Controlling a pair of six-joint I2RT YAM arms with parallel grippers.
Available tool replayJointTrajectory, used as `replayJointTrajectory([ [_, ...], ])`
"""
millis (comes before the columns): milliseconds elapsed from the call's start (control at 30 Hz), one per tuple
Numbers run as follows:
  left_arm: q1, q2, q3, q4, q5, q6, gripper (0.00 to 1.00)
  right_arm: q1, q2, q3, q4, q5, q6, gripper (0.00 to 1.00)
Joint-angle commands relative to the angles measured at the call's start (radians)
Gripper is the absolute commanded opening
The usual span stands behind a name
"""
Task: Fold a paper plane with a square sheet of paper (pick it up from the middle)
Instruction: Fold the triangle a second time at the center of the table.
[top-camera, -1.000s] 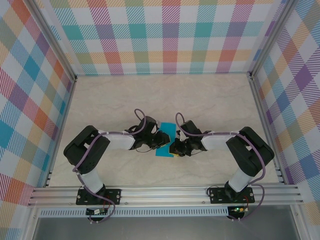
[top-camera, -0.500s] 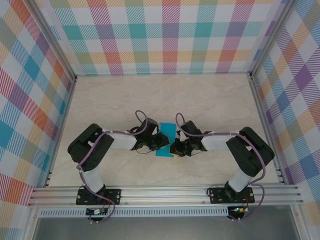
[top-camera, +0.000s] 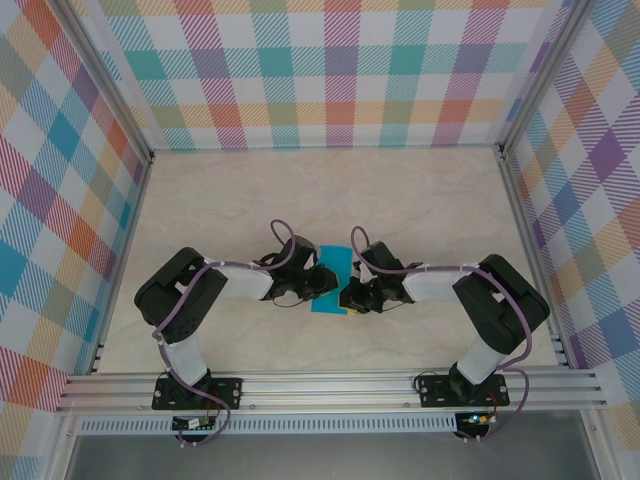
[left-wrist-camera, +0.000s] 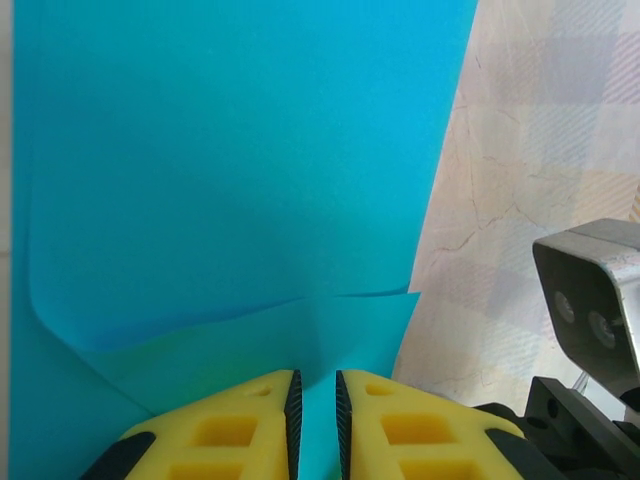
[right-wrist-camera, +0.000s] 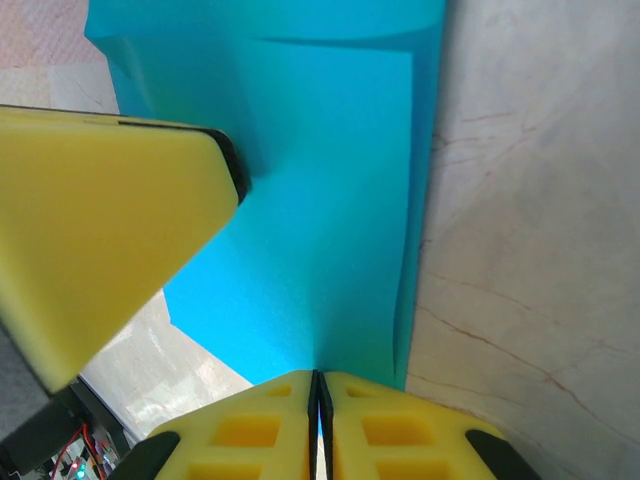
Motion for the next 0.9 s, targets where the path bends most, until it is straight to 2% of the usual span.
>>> replayJointTrajectory([
  [0, 0.044, -0.011, -0.005, 0.005, -0.092, 0.032, 0.20, 0.004, 0.014, -0.044, -0.119, 0.054, 0.005, 0.13],
  [867, 0.166, -0.013, 0.014, -0.022, -0.057, 0.084, 0.21, 0.003, 0.006, -0.036, -0.118, 0.036, -0.004, 0.13],
])
